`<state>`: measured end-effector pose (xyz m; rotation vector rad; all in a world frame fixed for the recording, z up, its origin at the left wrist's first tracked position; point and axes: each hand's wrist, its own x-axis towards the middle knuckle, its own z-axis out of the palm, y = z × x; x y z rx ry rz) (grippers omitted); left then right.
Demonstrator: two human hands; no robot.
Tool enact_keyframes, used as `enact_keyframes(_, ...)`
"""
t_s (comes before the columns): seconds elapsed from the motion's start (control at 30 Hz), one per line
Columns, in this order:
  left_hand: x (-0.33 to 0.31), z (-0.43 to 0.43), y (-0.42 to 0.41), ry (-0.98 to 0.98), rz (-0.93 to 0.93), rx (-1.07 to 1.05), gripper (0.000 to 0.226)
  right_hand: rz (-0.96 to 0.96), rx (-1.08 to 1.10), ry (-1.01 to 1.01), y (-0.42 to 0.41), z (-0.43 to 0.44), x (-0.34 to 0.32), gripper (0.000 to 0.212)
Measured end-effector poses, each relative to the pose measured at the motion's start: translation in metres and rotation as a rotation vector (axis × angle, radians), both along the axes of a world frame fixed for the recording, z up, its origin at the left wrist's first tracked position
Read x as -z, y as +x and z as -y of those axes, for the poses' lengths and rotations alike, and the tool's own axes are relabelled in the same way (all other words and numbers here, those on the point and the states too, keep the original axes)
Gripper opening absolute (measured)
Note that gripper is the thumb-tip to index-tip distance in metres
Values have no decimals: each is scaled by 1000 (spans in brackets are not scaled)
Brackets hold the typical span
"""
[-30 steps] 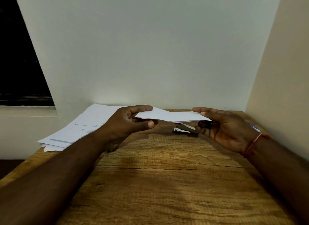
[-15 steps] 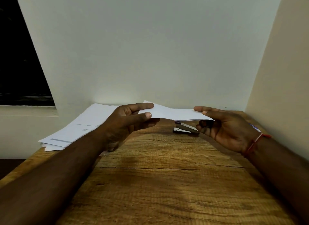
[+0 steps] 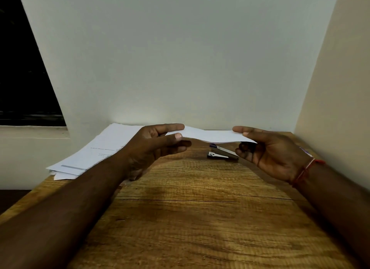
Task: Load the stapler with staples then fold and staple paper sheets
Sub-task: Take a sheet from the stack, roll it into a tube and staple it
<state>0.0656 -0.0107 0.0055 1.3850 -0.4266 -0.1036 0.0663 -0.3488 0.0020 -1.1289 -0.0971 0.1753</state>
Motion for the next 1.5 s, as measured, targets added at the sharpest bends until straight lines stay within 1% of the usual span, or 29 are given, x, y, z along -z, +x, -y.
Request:
enact_keyframes(0.17, 2, 2, 2, -7, 1, -36, 48, 7, -10, 2, 0, 0, 1, 35)
enact_keyframes(0.33, 1, 5, 2, 85, 8, -131, 51, 24, -9, -34, -2, -4, 1, 35)
enact_keyframes(0.4, 2, 5, 3, 112, 14, -205, 51, 36, -3, -79, -3, -7, 2, 45)
enact_keyframes(0.47, 3, 4, 7, 128, 23, -277, 50, 69, -13, -147, -6, -10, 4, 61)
enact_keyframes(0.57, 3, 1, 10, 139, 5, -353, 56, 191, -74, -226, -10, -13, 6, 85)
enact_keyframes(0.63, 1, 0, 11, 114, -26, -386, 59, 270, -89, -285, -11, -13, 8, 90)
enact_keyframes(0.7, -1, 0, 10, 61, -63, -398, 61, 326, -82, -361, -11, -14, 11, 87)
enact_keyframes(0.77, -1, 1, 8, 34, -73, -399, 62, 379, -37, -471, -12, -16, 12, 72)
enact_keyframes(0.83, -1, 3, 7, 25, -73, -394, 60, 412, 14, -526, -14, -18, 12, 63)
enact_keyframes(0.93, -3, 6, 5, 57, -57, -405, 56, 405, 40, -492, -14, -18, 12, 56)
enact_keyframes(1.03, -2, 7, 6, 78, -33, -389, 56, 377, 41, -451, -13, -17, 12, 57)
enact_keyframes(1.13, 0, 8, 6, 1, -47, -281, 67, 355, 16, -417, -14, -16, 12, 55)
enact_keyframes(1.2, -1, 9, 3, -69, -86, -223, 74, 324, -46, -339, -16, -17, 11, 60)
enact_keyframes(1.23, 0, 10, 3, -92, -92, -216, 70, 307, -85, -294, -17, -17, 11, 63)
enact_keyframes(1.3, 2, 11, 2, -96, -72, -213, 48, 265, -107, -235, -18, -18, 10, 65)
enact_keyframes(1.33, 3, 12, 2, -90, -61, -224, 35, 246, -67, -224, -17, -20, 10, 59)
enact_keyframes(1.37, 4, 13, 2, -96, -57, -241, 30, 235, -12, -220, -17, -23, 9, 48)
enact_keyframes(1.4, 3, 15, 1, -127, -59, -250, 33, 235, 34, -219, -16, -26, 9, 40)
enact_keyframes(1.43, 3, 17, 0, -185, -60, -249, 44, 240, 67, -217, -16, -29, 10, 37)
enact_keyframes(1.5, 2, 21, 0, -369, -86, -226, 70, 257, 87, -174, -16, -32, 10, 44)
